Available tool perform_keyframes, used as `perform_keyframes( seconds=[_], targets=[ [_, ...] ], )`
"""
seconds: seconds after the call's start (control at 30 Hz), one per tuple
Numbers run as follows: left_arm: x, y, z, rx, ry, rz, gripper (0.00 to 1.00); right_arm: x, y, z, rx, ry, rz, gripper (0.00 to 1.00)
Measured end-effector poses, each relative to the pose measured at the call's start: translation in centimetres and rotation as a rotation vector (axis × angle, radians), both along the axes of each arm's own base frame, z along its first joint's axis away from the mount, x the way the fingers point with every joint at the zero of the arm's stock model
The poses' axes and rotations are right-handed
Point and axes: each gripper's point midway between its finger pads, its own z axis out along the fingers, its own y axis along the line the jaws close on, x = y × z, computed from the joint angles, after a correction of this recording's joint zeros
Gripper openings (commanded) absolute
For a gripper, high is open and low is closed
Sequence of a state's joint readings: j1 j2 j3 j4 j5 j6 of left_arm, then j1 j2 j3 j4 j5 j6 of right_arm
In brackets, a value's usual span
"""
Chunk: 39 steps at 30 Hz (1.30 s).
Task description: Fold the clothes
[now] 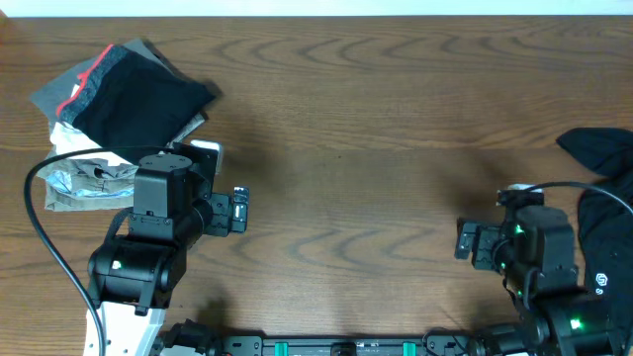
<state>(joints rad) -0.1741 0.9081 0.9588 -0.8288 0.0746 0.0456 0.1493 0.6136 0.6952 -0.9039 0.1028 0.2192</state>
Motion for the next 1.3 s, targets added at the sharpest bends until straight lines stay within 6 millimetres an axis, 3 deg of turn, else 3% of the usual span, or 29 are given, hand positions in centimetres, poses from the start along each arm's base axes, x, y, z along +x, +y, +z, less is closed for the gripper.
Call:
perform_keyframes(
  seconds=[0.43,0.87,1.17,1.3],
  targets=[
    [0.0,0.0,0.0,0.0,0.001,0.0,0.98,0.7,-1.9,2.4,0.034,-0.494,-0.076,0.99],
    [0.0,0.0,0.0,0.0,0.002,0.0,0.98,3.4,-2.1,2.3,0.038,-0.831,-0.082,0.99],
    [0.0,0.0,0.0,0.0,0.001,0.0,0.98,3.6,-1.7,-0.7,0.024,-0.748,-0.052,0.99],
    [0.0,0.0,0.0,0.0,0.001,0.0,0.98,3.6,-1.3,-0.8,0.031,-0.746,-0.029,0.99]
  ],
)
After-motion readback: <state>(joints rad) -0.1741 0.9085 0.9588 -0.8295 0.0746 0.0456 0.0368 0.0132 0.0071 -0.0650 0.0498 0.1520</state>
